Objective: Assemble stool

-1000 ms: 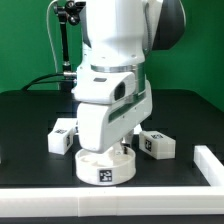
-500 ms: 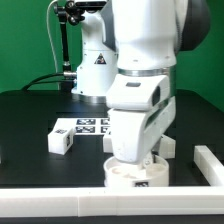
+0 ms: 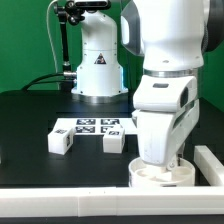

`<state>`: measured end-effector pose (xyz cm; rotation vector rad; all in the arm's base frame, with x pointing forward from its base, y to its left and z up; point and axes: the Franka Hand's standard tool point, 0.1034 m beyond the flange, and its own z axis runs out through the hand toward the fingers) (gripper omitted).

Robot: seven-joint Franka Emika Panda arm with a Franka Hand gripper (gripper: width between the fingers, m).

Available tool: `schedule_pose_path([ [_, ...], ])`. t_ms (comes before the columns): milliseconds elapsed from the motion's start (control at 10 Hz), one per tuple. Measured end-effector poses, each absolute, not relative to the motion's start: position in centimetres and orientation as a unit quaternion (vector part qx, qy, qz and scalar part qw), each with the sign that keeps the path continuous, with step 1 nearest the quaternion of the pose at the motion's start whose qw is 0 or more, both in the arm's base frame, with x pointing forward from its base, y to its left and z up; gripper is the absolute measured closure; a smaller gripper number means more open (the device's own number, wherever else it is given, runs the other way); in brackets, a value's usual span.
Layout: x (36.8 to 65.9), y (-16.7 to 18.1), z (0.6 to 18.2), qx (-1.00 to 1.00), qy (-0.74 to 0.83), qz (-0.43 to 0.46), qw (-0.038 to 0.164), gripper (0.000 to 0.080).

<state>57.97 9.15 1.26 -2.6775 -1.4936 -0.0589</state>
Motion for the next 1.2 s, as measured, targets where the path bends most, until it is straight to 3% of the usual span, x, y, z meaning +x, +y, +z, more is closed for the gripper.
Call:
schedule_pose_path([
  [700, 58.9, 11.2, 1.3, -0.881, -0.472, -0.026, 0.037, 0.0743],
  [800, 58.9, 11.2, 1.3, -0.881, -0.472, -0.026, 0.037, 0.0649],
  [900, 58.9, 11.0, 1.3, -0.881, -0.471, -0.025, 0.036, 0.0465],
  [1000, 59.0, 10.7, 1.3, -0.882, -0.469, -0.025, 0.035, 0.0465],
  [1100, 59.1, 10.4, 1.4, -0.884, -0.465, -0.025, 0.033, 0.0281],
  [1200, 59.1, 10.2, 2.4, -0.891, -0.453, -0.029, 0.030, 0.0192],
])
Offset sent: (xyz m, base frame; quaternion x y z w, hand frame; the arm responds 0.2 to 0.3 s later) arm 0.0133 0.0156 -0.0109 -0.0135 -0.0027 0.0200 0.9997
